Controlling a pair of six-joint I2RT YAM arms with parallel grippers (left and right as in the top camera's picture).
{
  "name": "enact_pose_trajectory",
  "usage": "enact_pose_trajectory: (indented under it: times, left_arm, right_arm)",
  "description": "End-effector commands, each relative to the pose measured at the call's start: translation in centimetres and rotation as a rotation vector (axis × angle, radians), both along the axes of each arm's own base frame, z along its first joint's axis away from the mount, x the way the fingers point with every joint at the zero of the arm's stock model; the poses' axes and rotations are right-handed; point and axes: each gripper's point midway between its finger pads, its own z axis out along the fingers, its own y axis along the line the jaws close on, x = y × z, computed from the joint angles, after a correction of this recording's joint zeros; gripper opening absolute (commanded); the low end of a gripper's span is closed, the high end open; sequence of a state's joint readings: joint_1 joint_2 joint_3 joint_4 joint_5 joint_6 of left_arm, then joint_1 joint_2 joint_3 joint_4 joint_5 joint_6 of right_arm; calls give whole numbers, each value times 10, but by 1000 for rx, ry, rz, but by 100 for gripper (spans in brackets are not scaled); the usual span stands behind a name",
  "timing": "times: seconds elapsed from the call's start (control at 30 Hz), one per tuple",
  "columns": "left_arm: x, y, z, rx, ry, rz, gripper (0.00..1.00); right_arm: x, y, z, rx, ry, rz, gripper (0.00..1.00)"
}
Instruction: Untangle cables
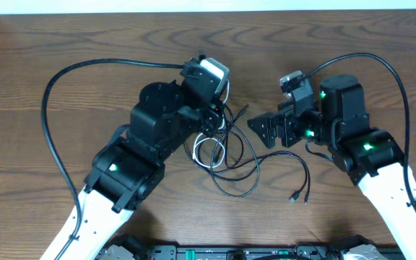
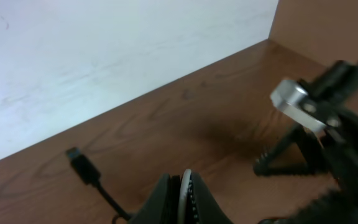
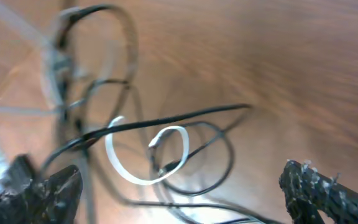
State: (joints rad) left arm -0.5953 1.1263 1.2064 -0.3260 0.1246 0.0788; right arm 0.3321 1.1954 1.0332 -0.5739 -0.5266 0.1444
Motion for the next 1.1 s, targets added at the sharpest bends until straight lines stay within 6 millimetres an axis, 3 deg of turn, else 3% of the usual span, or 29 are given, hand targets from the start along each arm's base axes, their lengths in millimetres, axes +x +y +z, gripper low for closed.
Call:
enact_pose_trajectory:
  times: [0.0, 0.17, 0.57, 0.6, 0.67, 0.7, 0.73, 0.9, 1.07]
  left_arm:
    - [5, 1, 15, -19, -46, 13, 7]
    - [7, 0, 24, -42, -79, 13, 7]
    - [7, -3, 32, -63, -102, 2, 8]
    - [7, -3, 33, -66, -105, -2, 8]
    - [7, -3, 35, -73, -109, -1, 7]
    - [7, -3, 36, -73, -110, 0, 7]
    - [7, -3, 36, -73, -110, 0, 7]
    - [14, 7, 35, -62, -115, 54, 7]
    - [27, 43, 42, -55, -135, 174, 7]
  right_arm:
    - [-19, 13, 20, 88, 7, 105, 96]
    - [-36, 17, 16, 117, 84, 156, 91]
    - [-52, 34, 9, 98, 108, 219, 70]
    - [-52, 35, 7, 90, 110, 219, 66]
    - [-52, 39, 2, 67, 115, 220, 41]
    - [-50, 38, -2, 49, 113, 207, 17]
    - [-47, 36, -5, 29, 113, 189, 1]
    - [-21, 3, -24, -110, 120, -43, 1]
    - [1, -57, -42, -265, 148, -315, 1]
